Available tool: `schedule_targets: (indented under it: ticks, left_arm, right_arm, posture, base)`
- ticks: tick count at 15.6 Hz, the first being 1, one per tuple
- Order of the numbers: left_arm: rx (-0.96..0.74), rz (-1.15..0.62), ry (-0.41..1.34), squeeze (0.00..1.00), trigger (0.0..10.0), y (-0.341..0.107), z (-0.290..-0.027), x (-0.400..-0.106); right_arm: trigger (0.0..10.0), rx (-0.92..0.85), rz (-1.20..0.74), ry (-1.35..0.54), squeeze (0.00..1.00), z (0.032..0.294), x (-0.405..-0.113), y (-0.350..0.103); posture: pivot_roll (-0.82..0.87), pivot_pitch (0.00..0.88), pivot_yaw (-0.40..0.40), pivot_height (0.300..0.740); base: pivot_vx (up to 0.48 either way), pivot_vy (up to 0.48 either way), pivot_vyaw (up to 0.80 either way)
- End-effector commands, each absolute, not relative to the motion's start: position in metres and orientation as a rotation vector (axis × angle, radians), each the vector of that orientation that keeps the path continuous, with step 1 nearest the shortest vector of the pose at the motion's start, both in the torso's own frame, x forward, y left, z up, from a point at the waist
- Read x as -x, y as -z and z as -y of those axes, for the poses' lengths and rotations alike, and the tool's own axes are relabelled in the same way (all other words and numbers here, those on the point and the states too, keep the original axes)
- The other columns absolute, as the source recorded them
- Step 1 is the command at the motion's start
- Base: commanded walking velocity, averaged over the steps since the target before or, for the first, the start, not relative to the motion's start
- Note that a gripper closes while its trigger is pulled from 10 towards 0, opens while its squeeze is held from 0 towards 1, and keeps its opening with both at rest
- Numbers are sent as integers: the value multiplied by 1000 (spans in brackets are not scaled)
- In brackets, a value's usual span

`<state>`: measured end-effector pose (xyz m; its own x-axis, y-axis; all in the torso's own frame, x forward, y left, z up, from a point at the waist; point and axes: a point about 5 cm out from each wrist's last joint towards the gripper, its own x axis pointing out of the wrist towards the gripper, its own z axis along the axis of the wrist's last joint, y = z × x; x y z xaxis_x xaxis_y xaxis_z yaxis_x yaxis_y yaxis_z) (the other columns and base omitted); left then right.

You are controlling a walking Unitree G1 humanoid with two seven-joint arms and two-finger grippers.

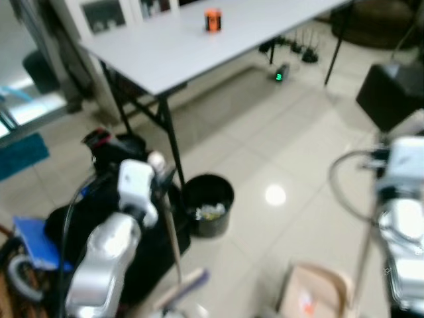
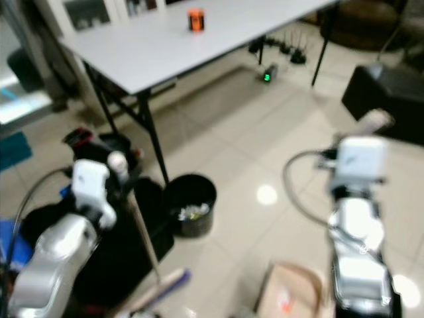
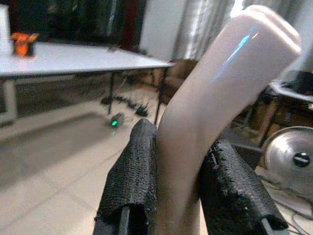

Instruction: Sweep floor

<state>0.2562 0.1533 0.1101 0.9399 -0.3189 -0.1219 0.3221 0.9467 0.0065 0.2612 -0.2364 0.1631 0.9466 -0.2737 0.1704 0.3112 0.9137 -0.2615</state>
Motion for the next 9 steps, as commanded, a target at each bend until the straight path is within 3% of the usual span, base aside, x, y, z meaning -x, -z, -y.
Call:
schedule_targets:
  ticks: [1,9]
  left_arm:
    - [-38,-83,334,0,10000,-122,-157,-256]
    - [-30,-72,334,0,10000,-124,-153,-255]
  right_arm:
    - [10000,320,176,267,0,228,-263,-170]
    - [10000,222,178,290,0,225,-268,-172]
  posture:
    - [80,37,30,740]
    - [57,54,50,740]
  base:
    - [0,0,-800]
    - [0,0,-800]
